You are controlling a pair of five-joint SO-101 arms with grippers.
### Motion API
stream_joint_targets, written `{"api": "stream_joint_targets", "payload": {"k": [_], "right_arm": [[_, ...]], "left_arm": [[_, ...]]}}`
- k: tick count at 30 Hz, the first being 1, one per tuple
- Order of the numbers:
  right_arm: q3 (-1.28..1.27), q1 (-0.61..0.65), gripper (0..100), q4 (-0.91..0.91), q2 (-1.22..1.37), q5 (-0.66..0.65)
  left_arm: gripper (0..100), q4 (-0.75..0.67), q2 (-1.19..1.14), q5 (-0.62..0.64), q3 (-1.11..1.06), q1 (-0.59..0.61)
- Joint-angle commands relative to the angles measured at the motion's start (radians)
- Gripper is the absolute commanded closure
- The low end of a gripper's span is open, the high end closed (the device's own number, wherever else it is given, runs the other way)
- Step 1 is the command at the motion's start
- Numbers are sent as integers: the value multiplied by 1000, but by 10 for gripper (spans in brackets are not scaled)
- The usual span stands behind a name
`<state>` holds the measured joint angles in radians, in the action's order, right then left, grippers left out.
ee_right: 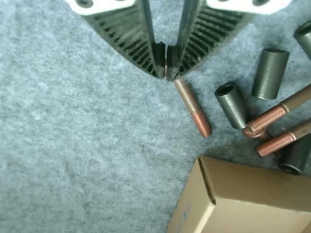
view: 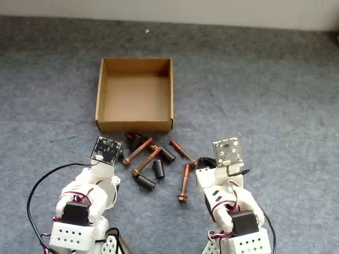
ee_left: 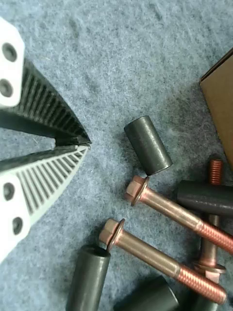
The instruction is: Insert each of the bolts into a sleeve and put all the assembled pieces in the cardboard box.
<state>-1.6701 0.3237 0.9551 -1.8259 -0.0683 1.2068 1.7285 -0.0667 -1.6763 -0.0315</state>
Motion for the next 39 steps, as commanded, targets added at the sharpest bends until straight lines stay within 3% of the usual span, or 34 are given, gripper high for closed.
{"api": "stream_joint_targets", "payload": {"k": [1, 6, 12, 15, 21, 31, 36, 39], "right_arm": [[-145, -10, 993, 5, -1, -9], [-145, -10, 991, -4, -8, -44], [-102, -64, 991, -4, -8, -350], [15, -127, 974, 16, 1, -362], [286, -94, 957, 188, 48, -362], [673, 87, 945, 209, 743, -356], [863, 176, 819, 208, 1102, -288], [966, 226, 803, 200, 1285, -292]], "left_arm": [[993, 6, 7, -6, -24, -8], [993, 6, 7, -6, -24, -8], [993, 6, 7, -6, -24, -8], [993, 6, 7, -6, -24, -8], [993, 6, 7, -6, -24, -8], [993, 6, 7, -6, -24, -8], [993, 6, 7, -6, -24, -8], [993, 6, 7, -6, -24, -8]]}}
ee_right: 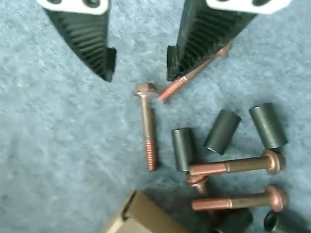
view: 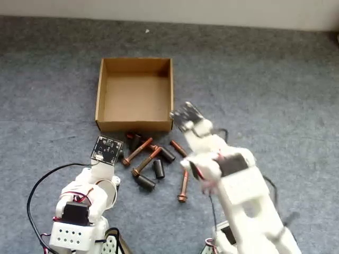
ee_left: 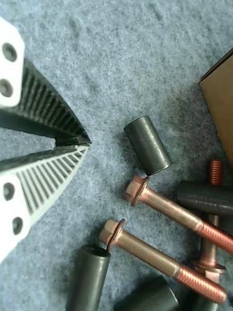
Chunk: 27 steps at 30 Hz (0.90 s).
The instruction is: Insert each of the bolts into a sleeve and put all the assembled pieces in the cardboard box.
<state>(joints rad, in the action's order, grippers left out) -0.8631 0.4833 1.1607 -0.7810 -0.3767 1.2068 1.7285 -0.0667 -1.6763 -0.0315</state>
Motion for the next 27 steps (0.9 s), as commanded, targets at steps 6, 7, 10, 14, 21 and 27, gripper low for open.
{"api": "stream_joint_targets", "payload": {"k": [6, 7, 10, 14, 21, 27], "right_arm": [[298, 160, 803, -85, 513, 17], [312, 163, 803, -102, 552, 17], [348, 166, 803, -147, 653, 17], [397, 168, 803, -166, 740, 21], [456, 170, 803, -179, 828, 20], [453, 202, 803, -216, 891, 23]], "left_arm": [[993, 6, 7, -6, -24, -8], [993, 6, 7, -6, -24, -8], [993, 6, 7, -6, -24, -8], [993, 6, 7, -6, -24, -8], [993, 6, 7, -6, -24, -8], [993, 6, 7, -6, -24, -8]]}}
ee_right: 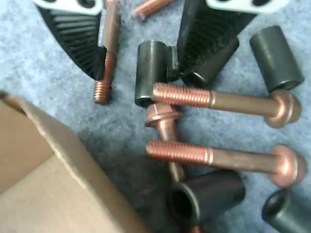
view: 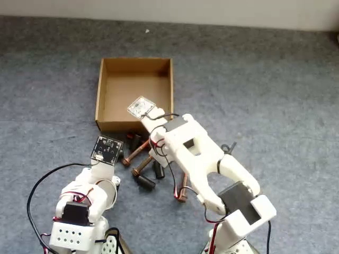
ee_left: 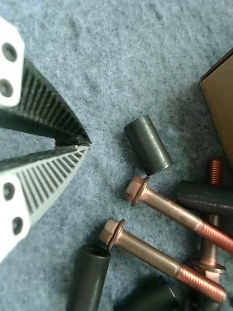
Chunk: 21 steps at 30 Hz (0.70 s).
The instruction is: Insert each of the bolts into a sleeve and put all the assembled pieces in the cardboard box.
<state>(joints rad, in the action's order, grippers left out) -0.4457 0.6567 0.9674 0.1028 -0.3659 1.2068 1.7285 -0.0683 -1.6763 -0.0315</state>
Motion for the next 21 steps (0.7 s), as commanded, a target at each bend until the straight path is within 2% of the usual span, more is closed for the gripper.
{"api": "stream_joint_targets", "payload": {"k": [1, 10, 16, 21], "right_arm": [[36, 38, 803, -21, 5, 12], [28, 67, 805, -16, -104, 14], [-35, 87, 870, -54, -119, 9], [-59, 36, 871, -94, -62, 8]], "left_arm": [[993, 6, 7, -5, -24, -8], [993, 6, 7, -5, -24, -8], [993, 6, 7, -5, -24, -8], [993, 6, 7, -5, -24, -8]]}}
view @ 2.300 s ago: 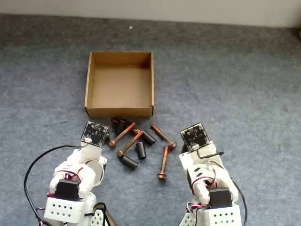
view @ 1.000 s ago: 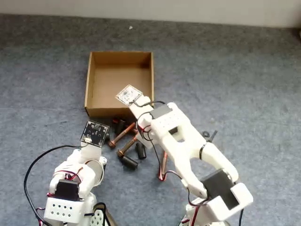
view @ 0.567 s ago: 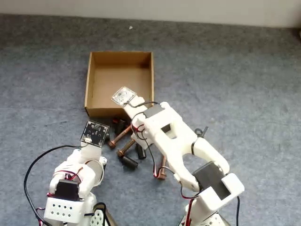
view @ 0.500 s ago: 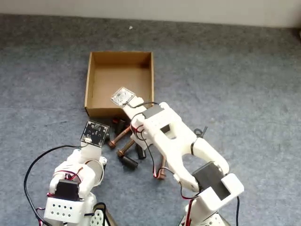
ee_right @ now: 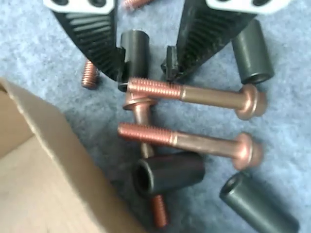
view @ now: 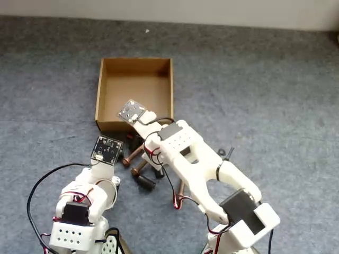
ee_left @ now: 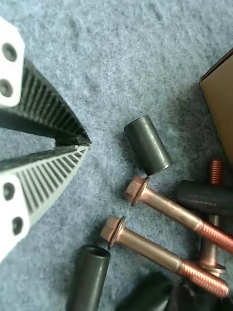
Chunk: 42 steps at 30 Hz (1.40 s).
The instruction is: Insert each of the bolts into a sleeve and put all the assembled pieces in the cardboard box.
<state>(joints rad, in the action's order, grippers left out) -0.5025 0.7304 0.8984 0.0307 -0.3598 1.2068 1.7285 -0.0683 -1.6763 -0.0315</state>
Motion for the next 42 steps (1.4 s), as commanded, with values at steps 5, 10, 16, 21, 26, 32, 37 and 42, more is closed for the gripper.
{"api": "stream_joint_targets", "payload": {"k": [5, 10, 16, 21, 26, 32, 37, 42], "right_arm": [[-2, -73, 871, -19, 90, 0], [-4, -84, 875, 8, 120, 0], [-2, -84, 995, 19, 116, 0], [-2, -124, 994, 124, -5, 3], [-15, -179, 994, 193, -282, 8], [-156, -254, 994, 245, -565, 86], [-305, -392, 994, 239, -751, 140], [-430, -535, 994, 237, -914, 160]], "left_arm": [[993, 6, 7, -5, -24, -8], [993, 6, 7, -5, -24, -8], [993, 6, 7, -5, -24, -8], [993, 6, 7, -5, -24, -8], [993, 6, 7, -5, -24, -8], [993, 6, 7, -6, -24, -51], [993, 6, 7, -8, -24, -45], [993, 18, 8, -11, -10, -25]]}}
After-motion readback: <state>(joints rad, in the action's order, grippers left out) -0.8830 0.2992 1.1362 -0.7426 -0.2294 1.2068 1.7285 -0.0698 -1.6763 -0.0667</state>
